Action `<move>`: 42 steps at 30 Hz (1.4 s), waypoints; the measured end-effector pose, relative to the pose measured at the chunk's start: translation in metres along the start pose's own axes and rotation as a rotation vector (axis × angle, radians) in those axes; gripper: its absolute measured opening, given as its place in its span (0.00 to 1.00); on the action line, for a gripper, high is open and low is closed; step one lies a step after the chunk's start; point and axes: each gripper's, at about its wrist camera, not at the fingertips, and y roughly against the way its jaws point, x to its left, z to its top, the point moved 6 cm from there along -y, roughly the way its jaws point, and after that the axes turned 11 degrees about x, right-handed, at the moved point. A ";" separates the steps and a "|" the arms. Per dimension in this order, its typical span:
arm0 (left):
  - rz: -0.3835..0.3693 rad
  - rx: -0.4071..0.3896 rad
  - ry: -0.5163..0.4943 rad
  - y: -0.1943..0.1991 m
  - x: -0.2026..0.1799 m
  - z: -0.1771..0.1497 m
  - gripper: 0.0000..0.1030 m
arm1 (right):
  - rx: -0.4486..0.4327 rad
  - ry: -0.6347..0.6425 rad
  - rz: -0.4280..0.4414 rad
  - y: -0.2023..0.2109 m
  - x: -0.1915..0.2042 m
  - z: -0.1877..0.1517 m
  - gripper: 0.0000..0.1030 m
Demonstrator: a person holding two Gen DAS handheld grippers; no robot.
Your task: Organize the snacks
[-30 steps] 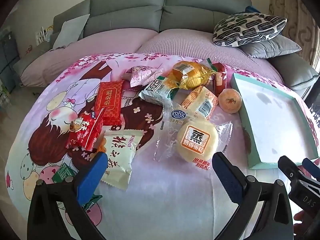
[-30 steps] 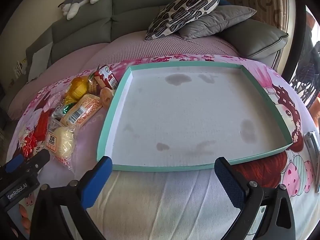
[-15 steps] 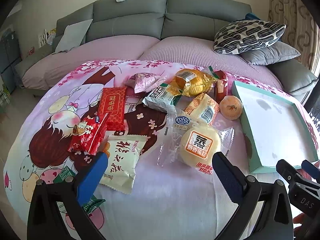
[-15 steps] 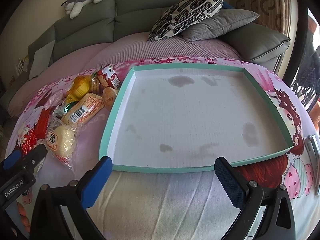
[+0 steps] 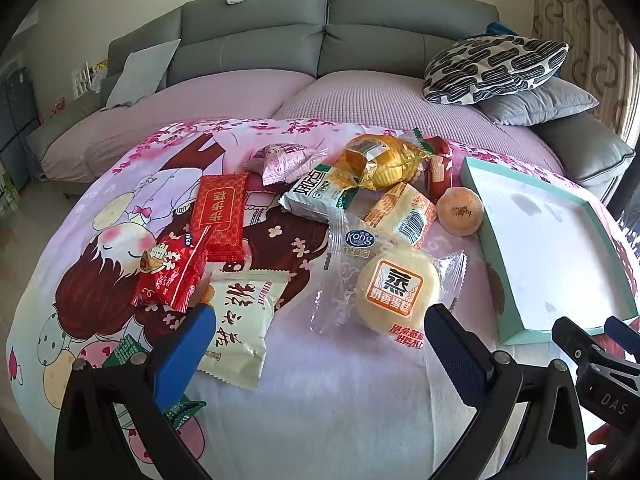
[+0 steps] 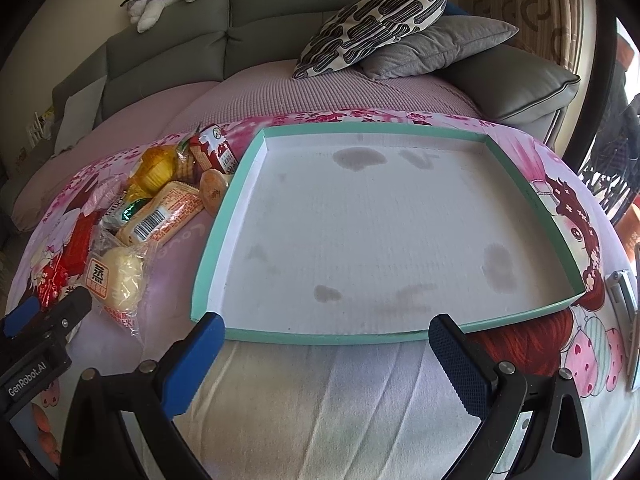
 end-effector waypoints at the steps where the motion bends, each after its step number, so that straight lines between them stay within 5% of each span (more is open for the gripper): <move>1: -0.002 0.001 0.002 0.000 0.000 0.000 1.00 | 0.002 0.001 0.000 0.000 0.000 0.000 1.00; 42: -0.003 0.016 -0.017 -0.001 -0.003 -0.004 1.00 | 0.025 0.007 -0.026 -0.006 -0.001 -0.002 1.00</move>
